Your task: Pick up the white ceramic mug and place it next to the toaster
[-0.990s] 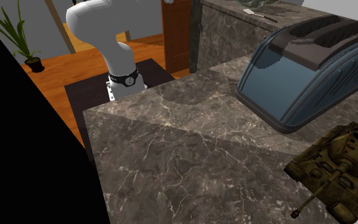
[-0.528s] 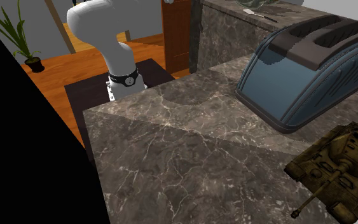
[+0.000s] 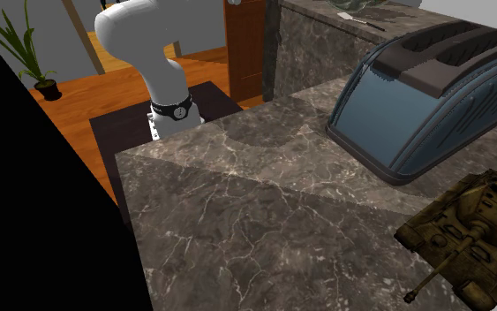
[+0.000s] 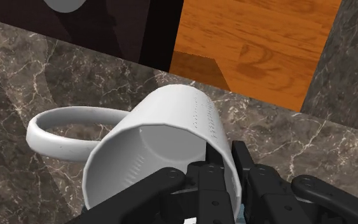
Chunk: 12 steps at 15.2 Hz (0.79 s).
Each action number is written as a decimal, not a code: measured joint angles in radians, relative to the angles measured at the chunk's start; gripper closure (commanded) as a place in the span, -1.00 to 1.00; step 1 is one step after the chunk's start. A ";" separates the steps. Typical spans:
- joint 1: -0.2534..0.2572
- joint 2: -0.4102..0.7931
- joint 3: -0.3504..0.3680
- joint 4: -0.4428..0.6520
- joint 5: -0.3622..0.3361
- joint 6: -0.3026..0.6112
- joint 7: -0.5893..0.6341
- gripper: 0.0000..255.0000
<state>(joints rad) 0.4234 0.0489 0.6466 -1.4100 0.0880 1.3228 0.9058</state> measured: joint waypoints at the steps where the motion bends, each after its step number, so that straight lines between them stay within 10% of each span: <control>1: 0.035 0.060 0.027 0.064 -0.031 -0.011 0.052 1.00; 12: 0.038 0.036 0.032 -0.101 -0.017 0.137 0.061 1.00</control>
<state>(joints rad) 0.4618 0.0854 0.6781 -1.5107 0.0713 1.4596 0.9665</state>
